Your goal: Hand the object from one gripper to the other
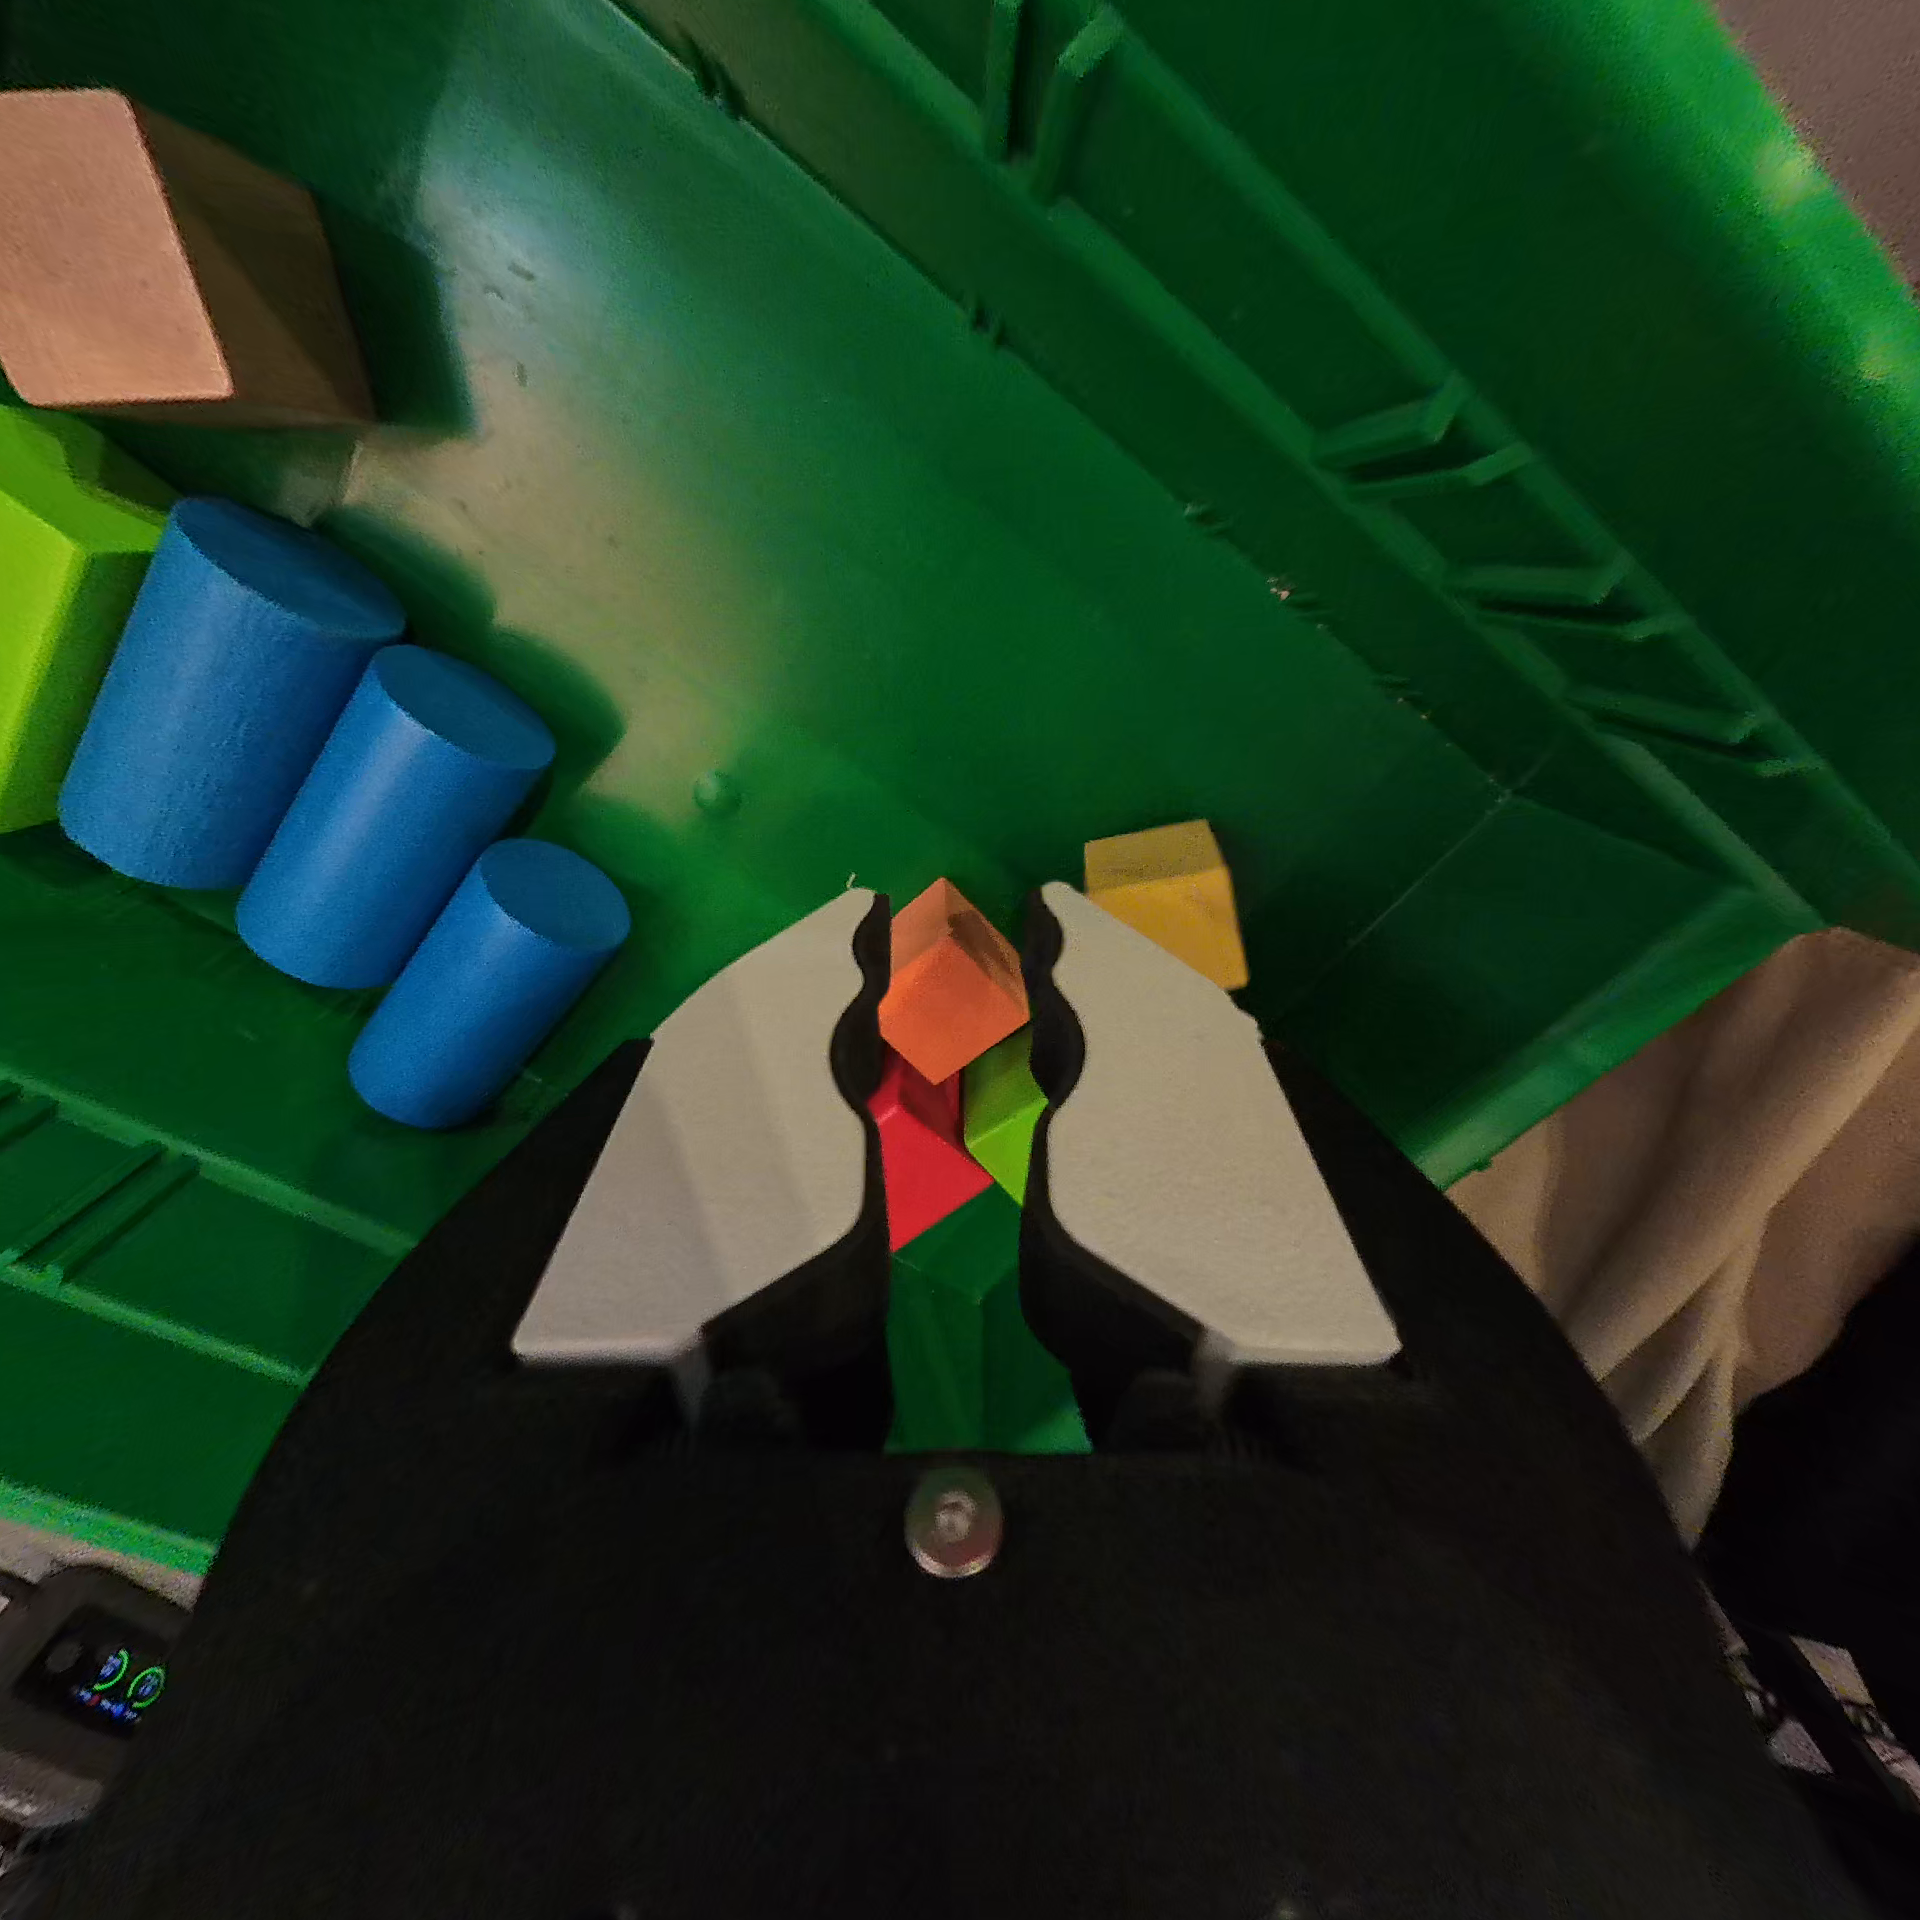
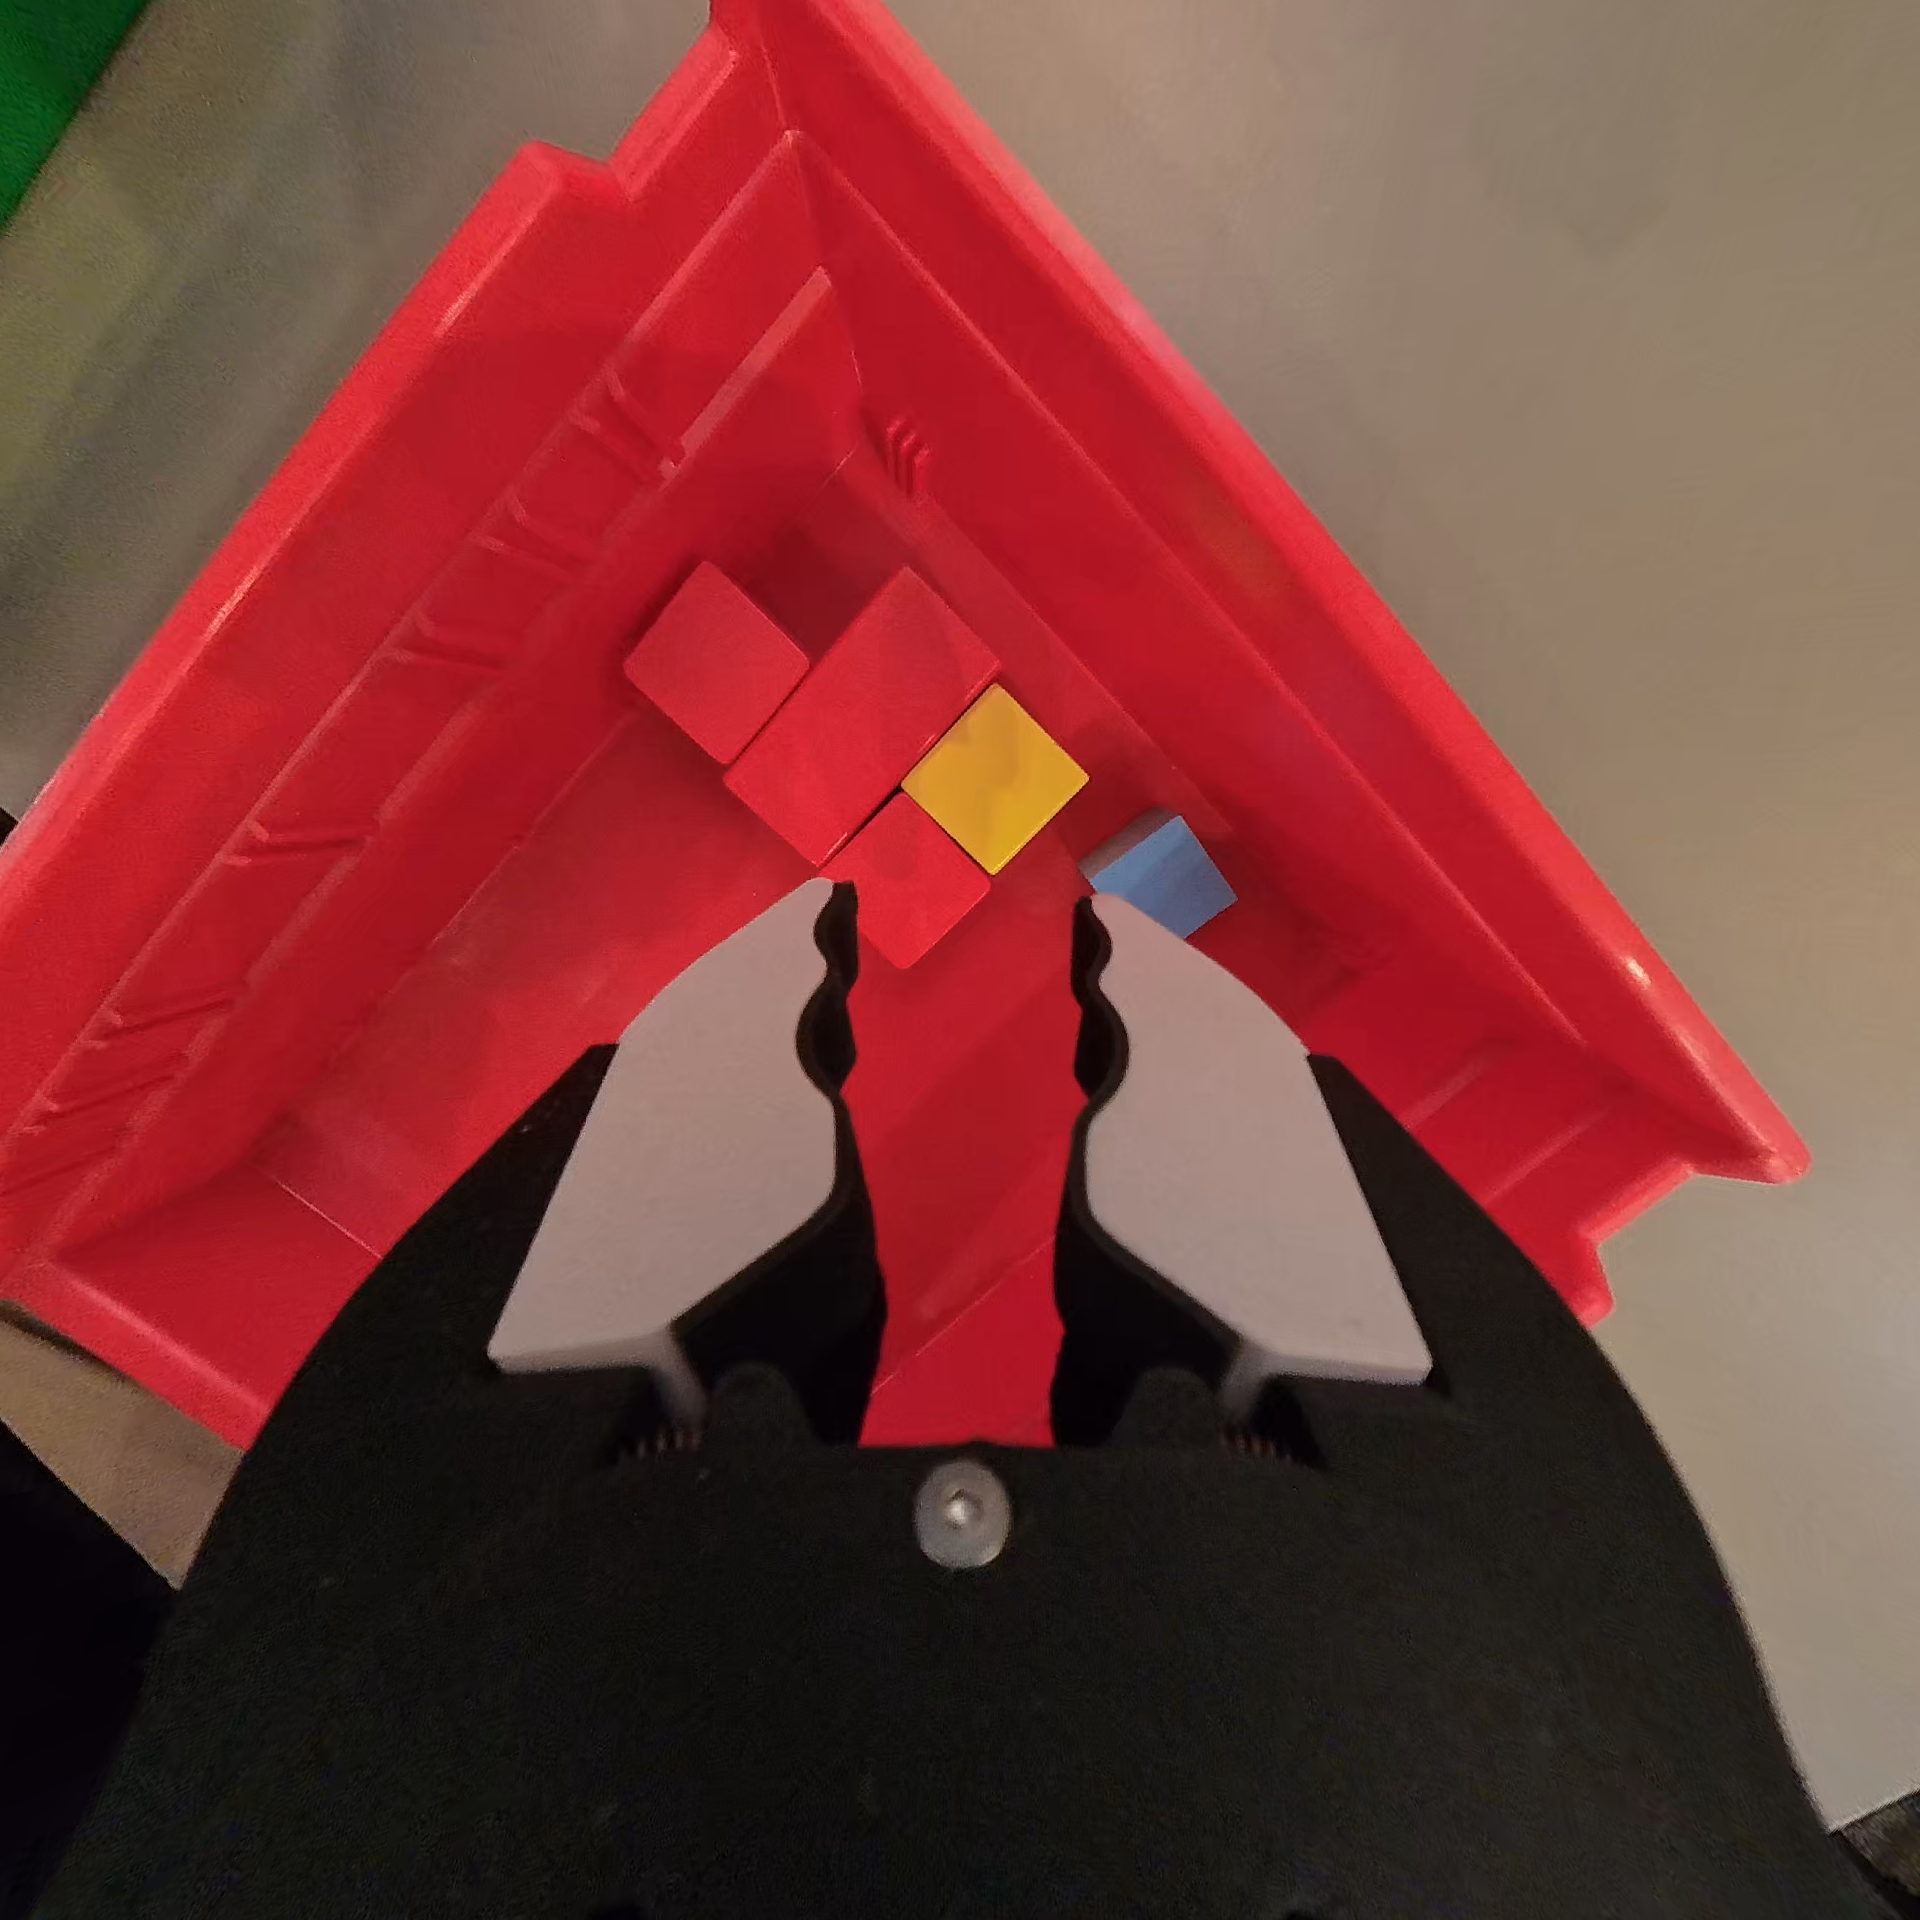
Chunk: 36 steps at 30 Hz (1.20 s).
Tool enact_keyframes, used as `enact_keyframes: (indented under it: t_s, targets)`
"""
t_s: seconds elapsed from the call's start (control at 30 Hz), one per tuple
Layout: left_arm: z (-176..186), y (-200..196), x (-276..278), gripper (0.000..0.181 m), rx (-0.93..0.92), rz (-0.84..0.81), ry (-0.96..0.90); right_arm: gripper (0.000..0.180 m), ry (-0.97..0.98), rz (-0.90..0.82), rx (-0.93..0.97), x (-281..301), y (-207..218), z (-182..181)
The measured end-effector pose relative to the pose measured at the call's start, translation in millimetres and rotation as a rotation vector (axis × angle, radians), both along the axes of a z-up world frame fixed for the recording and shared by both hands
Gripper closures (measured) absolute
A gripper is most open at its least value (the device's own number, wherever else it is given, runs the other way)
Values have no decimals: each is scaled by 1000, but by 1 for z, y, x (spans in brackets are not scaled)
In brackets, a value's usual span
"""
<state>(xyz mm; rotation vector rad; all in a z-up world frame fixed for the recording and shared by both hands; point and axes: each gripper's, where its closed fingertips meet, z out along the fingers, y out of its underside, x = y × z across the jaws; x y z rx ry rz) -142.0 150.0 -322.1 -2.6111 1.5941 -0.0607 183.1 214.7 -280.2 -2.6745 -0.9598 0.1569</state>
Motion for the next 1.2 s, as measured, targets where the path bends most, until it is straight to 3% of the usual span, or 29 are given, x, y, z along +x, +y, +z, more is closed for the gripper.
enact_keyframes:
  t_s: [0.03,0.4,0.63,1.2]
  targets:
    - [2,0,0,157,-1,1,-4,140,2,0,0,0,0,0]
    - [-13,-4,-15,135,-51,56,85,140,9,1,-3,-1,0,0]
    - [-13,-1,-13,164,-46,59,50,140,13,3,2,-2,0,2]
    - [18,8,10,167,45,12,-121,140,32,16,26,-8,0,12]
